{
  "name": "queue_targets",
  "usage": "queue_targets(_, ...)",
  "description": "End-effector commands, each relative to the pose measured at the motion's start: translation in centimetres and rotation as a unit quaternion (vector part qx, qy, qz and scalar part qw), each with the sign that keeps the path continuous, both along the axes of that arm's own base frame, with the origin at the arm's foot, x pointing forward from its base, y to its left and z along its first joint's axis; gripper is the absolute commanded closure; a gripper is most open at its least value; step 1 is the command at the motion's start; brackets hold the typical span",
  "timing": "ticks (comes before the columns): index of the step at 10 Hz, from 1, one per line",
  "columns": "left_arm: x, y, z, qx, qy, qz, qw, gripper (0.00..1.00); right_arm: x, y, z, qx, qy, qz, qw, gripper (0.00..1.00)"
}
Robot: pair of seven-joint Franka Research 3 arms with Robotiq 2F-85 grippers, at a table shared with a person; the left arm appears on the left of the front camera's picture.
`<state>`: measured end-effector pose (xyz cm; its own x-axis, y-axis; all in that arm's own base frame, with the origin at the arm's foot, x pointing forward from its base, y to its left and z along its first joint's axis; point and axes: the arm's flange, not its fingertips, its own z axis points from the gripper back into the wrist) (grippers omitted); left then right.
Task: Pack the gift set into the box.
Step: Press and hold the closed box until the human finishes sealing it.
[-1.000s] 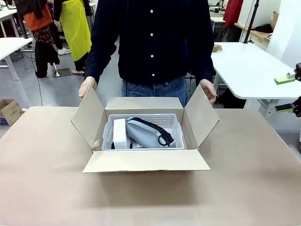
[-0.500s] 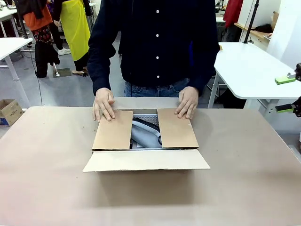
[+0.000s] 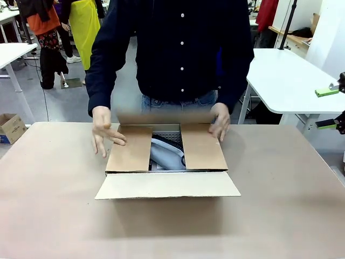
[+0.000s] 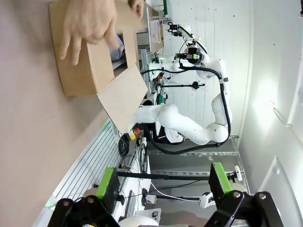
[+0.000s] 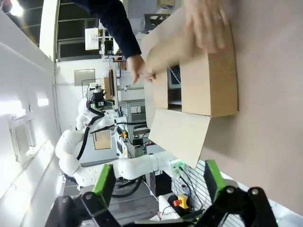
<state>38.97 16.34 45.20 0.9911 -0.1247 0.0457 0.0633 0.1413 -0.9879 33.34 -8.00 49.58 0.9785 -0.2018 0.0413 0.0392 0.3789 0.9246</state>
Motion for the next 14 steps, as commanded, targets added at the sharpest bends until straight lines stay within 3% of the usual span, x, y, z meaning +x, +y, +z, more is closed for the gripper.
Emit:
queue_targets(1,-0.31,-0.11,0.08,0.003,0.003,0.002,1.000,0.00,0.04,0.17,-0.14,0.007,-0.010,0.001,1.000,0.00)
queue_targets(14,-0.31,-0.11,0.08,0.003,0.003,0.002,1.000,0.00,0.04,0.17,-0.14,0.007,-0.010,0.001,1.000,0.00)
